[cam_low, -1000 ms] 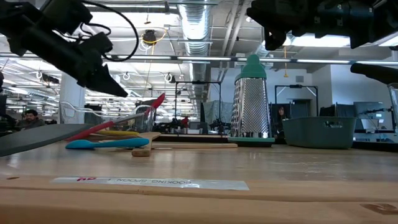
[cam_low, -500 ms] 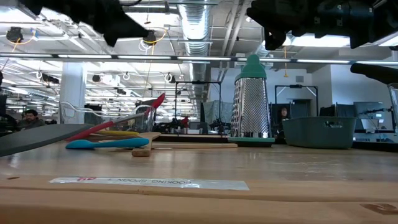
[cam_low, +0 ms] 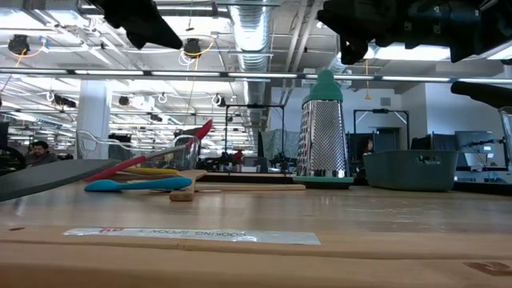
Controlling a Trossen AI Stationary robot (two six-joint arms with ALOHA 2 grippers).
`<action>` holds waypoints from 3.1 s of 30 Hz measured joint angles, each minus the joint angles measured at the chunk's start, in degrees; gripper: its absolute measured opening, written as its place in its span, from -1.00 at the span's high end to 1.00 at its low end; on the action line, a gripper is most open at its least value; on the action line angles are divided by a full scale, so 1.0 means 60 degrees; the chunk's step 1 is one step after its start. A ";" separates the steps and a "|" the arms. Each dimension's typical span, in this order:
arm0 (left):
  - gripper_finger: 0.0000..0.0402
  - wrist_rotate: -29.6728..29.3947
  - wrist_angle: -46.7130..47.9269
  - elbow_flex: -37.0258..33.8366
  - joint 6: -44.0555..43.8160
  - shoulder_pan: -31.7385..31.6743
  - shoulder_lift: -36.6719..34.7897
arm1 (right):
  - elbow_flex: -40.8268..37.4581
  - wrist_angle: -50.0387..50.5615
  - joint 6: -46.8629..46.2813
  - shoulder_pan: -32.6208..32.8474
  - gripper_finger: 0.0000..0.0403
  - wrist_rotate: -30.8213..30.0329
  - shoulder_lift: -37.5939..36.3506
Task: Pick & Place Kitchen Items
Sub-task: Put the black turner spatula into the right transparent bin
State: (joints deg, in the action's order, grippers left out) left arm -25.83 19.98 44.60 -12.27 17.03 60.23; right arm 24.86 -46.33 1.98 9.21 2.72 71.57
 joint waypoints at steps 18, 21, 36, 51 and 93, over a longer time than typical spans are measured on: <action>0.99 0.2671 0.5189 0.0999 -0.7692 0.2143 0.1758 | 0.0000 0.0004 -0.0004 0.0000 0.65 0.0000 0.0000; 0.99 0.3416 0.5191 0.1000 -0.8748 0.2481 0.2208 | 0.0000 0.0004 -0.0004 0.0011 0.65 0.0000 0.0000; 0.99 0.4786 0.4942 0.0997 -1.3183 0.3947 0.3485 | 0.0000 0.0106 0.0000 0.0007 0.65 0.0000 0.0000; 0.63 0.4528 0.3847 0.0529 -1.4937 0.4533 0.3533 | 0.0000 0.0157 0.0021 0.0004 0.65 0.0002 0.0000; 0.33 0.3666 0.0312 -0.2044 -1.5311 0.4486 0.3808 | 0.0000 0.0226 -0.0011 -0.0397 0.65 0.0004 0.0000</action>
State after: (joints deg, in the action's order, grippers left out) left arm -3.84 21.85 32.34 -104.14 43.94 83.08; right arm 24.86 -44.97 1.91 6.83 2.74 71.57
